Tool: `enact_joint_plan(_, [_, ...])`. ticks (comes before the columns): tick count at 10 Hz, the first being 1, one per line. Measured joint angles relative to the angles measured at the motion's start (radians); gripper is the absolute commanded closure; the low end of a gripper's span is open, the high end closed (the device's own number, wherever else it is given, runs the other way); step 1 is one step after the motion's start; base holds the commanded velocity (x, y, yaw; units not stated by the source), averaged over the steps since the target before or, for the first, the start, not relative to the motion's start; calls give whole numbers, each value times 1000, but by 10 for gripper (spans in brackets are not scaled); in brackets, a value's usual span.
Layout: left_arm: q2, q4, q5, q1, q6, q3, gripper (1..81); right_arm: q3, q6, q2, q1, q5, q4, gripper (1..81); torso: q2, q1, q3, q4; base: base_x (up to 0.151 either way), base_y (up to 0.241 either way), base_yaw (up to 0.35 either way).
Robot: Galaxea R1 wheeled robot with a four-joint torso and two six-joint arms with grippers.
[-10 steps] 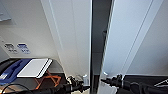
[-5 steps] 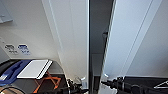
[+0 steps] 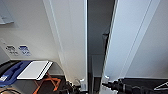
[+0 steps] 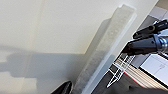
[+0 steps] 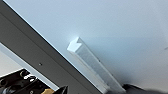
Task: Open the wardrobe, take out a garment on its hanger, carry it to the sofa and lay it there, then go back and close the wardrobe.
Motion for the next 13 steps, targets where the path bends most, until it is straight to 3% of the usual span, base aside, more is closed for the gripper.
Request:
enact_joint_plan(5, [-23,24,39,42,-2,0,10,-1,1,-26,-49,-28,-3,10,0,0,56,0,0,0,0])
enact_joint_plan(8, [-33,41,19,53,0,1,10,-1,-1,-27,-65,3,-12,10,0,0,54,0,0,0,0])
enact_joint_plan(13, [-131,64,1,95,1,77,10,26,-7,-69,-103,24,-21,10,-1,0,55,0,0,0,0])
